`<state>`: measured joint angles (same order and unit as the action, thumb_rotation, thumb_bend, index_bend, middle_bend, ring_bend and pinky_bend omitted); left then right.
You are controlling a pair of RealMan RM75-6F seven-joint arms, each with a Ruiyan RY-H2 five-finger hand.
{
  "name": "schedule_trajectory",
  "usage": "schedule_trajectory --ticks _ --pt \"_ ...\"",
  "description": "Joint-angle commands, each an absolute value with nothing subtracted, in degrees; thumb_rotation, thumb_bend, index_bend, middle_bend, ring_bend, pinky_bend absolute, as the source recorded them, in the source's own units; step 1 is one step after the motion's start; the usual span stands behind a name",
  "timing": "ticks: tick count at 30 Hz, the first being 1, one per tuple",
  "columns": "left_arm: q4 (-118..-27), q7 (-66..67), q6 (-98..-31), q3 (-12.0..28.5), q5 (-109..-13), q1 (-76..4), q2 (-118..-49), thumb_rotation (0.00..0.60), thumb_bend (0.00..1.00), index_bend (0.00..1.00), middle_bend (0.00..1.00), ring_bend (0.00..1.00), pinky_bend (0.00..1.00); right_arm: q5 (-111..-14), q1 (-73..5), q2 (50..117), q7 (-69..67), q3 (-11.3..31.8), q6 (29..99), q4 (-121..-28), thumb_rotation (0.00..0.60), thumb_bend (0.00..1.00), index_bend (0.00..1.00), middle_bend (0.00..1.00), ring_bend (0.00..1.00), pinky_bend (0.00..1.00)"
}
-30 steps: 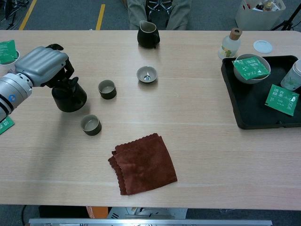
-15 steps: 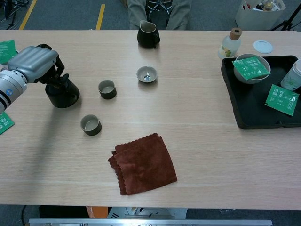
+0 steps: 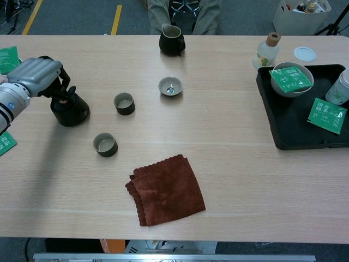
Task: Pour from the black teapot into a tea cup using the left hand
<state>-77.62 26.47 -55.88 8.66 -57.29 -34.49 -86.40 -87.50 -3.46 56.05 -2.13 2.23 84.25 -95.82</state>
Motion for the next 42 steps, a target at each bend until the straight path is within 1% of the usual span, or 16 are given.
schedule_trajectory --ticks 1,9,14,21,29,35,42 --pt "-76.99 26.49 -55.71 8.41 -56.89 -34.56 -86.76 0.364 0.47 0.78 0.96 0.74 0.10 -87.47 -3.44 56.02 -2.12 2.21 84.24 -95.88 0.600 0.07 0.32 0.38 0.21 0.23" --pt "-76.67 27.53 -55.15 8.09 -54.84 -34.83 -86.80 0.327 0.46 0.71 0.90 0.69 0.10 -87.46 -3.40 55.97 -1.98 2.23 84.31 -96.03 0.600 0.07 0.32 0.38 0.21 0.23" --pt "-77.15 27.14 -56.09 8.04 -55.50 -34.76 -86.46 0.303 0.46 0.66 0.84 0.64 0.10 -87.50 -3.42 55.98 -1.92 2.24 84.30 -96.09 0.600 0.07 0.32 0.38 0.21 0.23" --pt "-78.32 27.49 -56.54 7.65 -55.86 -34.78 -85.71 0.247 0.46 0.60 0.75 0.57 0.10 -87.63 -3.43 55.97 -1.88 2.24 84.35 -96.18 0.600 0.07 0.32 0.38 0.21 0.23" --pt "-80.29 27.03 -57.32 7.25 -57.20 -34.69 -84.69 0.240 0.46 0.56 0.64 0.44 0.10 -87.68 -3.40 55.87 -1.94 2.24 84.43 -96.23 0.600 0.07 0.32 0.38 0.21 0.23" --pt "-82.61 25.87 -58.13 7.34 -58.84 -34.61 -83.45 0.244 0.46 0.55 0.59 0.40 0.10 -87.79 -3.46 55.87 -1.99 2.30 84.48 -96.25 0.600 0.07 0.32 0.38 0.21 0.23" --pt "-86.44 23.52 -60.19 7.37 -62.47 -34.05 -81.15 0.242 0.46 0.54 0.57 0.39 0.10 -87.75 -3.57 55.98 -2.03 2.35 84.35 -96.15 0.600 0.07 0.32 0.38 0.21 0.23"
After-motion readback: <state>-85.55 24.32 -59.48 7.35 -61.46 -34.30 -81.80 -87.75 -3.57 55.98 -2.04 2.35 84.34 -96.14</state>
